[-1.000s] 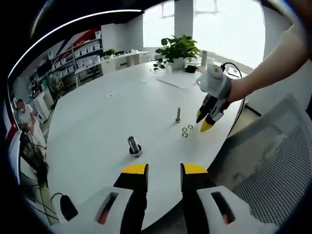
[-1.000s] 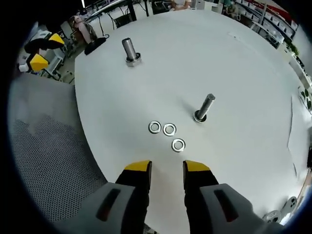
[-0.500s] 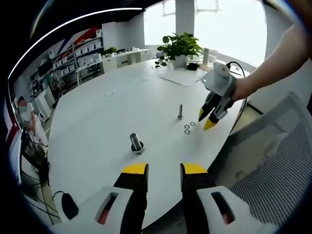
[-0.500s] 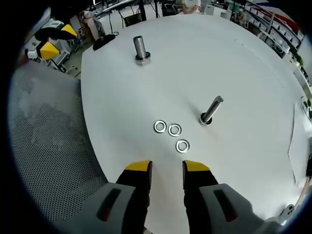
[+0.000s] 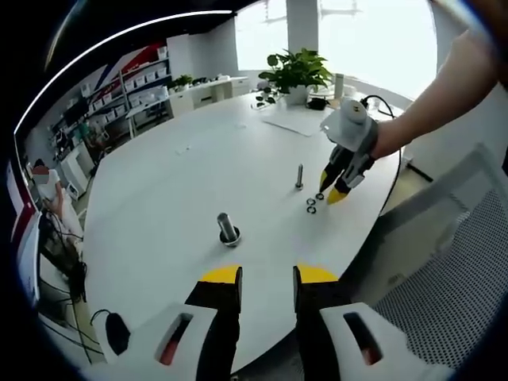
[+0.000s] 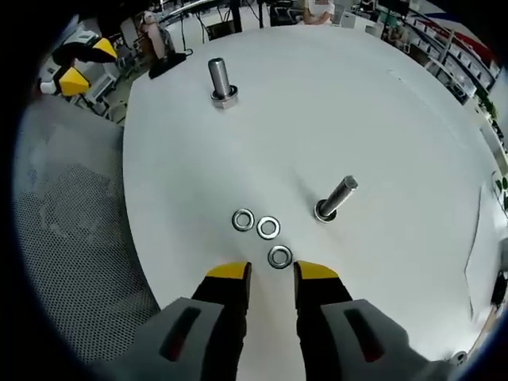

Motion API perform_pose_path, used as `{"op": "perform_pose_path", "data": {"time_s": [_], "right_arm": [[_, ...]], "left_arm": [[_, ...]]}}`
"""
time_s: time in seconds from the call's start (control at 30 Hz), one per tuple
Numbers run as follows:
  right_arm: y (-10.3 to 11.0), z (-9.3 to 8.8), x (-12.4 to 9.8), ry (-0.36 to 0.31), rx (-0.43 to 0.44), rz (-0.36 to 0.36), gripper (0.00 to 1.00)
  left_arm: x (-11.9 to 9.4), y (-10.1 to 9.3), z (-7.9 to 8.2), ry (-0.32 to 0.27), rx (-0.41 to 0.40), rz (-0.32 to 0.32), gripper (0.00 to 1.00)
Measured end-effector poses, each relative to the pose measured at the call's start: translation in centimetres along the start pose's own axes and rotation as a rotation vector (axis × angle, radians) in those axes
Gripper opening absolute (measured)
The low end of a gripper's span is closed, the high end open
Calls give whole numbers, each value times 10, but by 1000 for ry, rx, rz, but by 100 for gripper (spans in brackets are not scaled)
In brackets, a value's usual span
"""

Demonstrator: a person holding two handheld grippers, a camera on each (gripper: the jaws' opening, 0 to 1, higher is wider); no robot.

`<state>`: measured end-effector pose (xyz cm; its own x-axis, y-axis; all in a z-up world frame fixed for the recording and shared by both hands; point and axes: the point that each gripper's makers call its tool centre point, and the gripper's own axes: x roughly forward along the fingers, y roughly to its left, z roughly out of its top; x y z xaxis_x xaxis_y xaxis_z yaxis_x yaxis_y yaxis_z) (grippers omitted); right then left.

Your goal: Place the washer onto the threaded stud by aligning its center hole with the stud, sliding it down to the base, and recovering from edge contact or off-axis alignment until the washer reaches the visible bottom stop.

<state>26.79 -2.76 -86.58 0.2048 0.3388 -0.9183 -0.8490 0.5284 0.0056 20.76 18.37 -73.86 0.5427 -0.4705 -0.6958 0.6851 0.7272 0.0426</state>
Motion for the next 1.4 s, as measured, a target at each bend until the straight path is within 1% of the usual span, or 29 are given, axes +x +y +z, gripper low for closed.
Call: {"op": "perform_pose_path", "data": {"time_s": [0.03, 0.07, 0.13, 0.2, 0.27, 0.33, 0.43, 0.5, 0.53, 0.6, 0.63, 0.7, 0.8, 1.0, 1.1, 1.2, 1.3, 1.4], "right_arm": [[-2, 0, 0, 7, -44, -8, 21], [-1, 1, 1, 4, -67, 2, 20], [-1, 1, 1, 7, -64, 2, 20], [4, 3, 1, 6, -120, 15, 17], [1, 3, 2, 15, -158, 20, 16], [1, 3, 1, 23, -127, 36, 16], [-1, 3, 1, 30, -120, 57, 15], [0, 3, 1, 64, -79, 97, 15], [0, 3, 1, 79, -75, 111, 15], [0, 3, 1, 134, -134, 117, 16], [1, 4, 2, 156, -208, 105, 16], [3, 5, 4, 190, -296, 93, 16], [5, 7, 6, 215, -286, 93, 15], [3, 7, 7, 291, -281, 112, 14], [2, 7, 9, 322, -301, 111, 14], [0, 6, 11, 349, -317, 94, 14], [-2, 5, 12, 359, -306, 82, 14], [-2, 5, 11, 355, -294, 73, 14]], "left_arm": [[0, 0, 0, -1, 0, -1, 24], [0, 0, 0, -2, -2, -2, 24], [0, 0, 1, -3, 0, -3, 24], [0, 0, 1, -4, 0, -2, 24], [0, 1, 1, -4, 2, 2, 24], [-1, 2, 1, -7, -5, 6, 24], [-2, 2, 3, -13, -8, 7, 24], [-2, 1, 2, -12, -5, 4, 24], [-2, 0, 2, -8, 1, 1, 24], [-1, -2, 1, -2, 13, -3, 24], [-1, -3, 0, 0, 17, -5, 24], [-1, -4, 0, 5, 24, -4, 24], [-1, -2, 1, -1, 22, 0, 24], [-1, -1, 1, 0, 20, 1, 24], [-1, -2, -1, 7, 29, 1, 24], [0, -1, -2, 13, 33, 4, 24], [0, 0, -2, 11, 29, 6, 24], [0, 0, -3, 15, 25, 5, 24]]}}
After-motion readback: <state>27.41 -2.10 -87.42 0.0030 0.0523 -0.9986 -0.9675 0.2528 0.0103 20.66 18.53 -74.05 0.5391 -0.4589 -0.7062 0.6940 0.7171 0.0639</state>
